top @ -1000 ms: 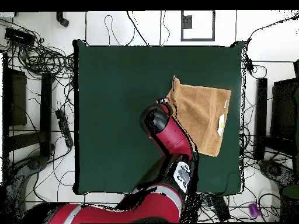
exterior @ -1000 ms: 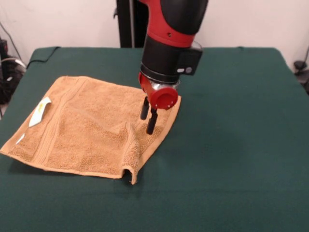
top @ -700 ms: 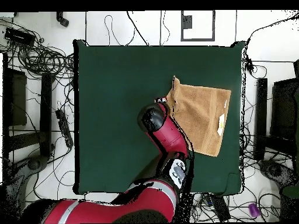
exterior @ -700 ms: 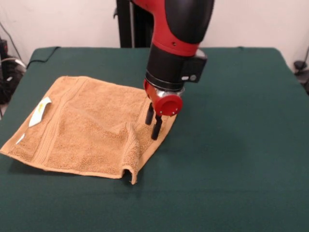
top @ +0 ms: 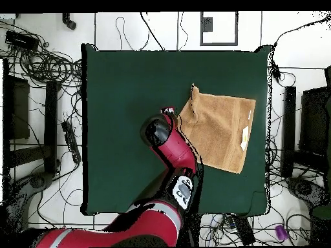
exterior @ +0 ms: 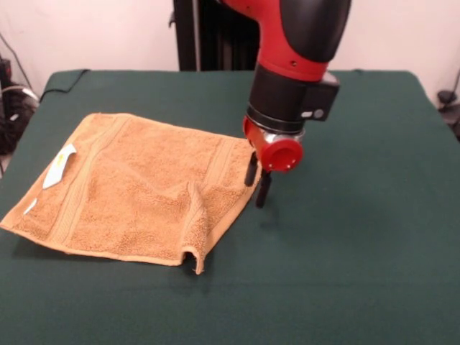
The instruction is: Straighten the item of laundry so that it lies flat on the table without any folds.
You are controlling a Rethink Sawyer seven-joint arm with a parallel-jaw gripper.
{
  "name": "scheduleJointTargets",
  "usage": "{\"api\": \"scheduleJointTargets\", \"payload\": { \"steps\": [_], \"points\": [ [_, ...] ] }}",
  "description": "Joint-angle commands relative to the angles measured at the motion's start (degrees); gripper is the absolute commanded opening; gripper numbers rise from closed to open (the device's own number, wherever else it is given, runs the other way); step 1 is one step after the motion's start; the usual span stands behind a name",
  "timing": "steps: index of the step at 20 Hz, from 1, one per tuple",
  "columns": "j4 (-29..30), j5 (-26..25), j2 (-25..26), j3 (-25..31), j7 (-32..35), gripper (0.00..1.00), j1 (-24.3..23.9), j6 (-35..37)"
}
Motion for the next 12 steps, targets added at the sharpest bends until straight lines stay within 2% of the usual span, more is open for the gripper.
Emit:
{"api": "scheduleJointTargets", "payload": {
  "steps": [1,12],
  "points": [
    [2.89,0.75,-3.15,3.72,16.28,1.00,2.55,9.15],
    [8.77,-1.06,-7.42,7.20,11.36,1.00,-0.01,6.44]
  ]
}}
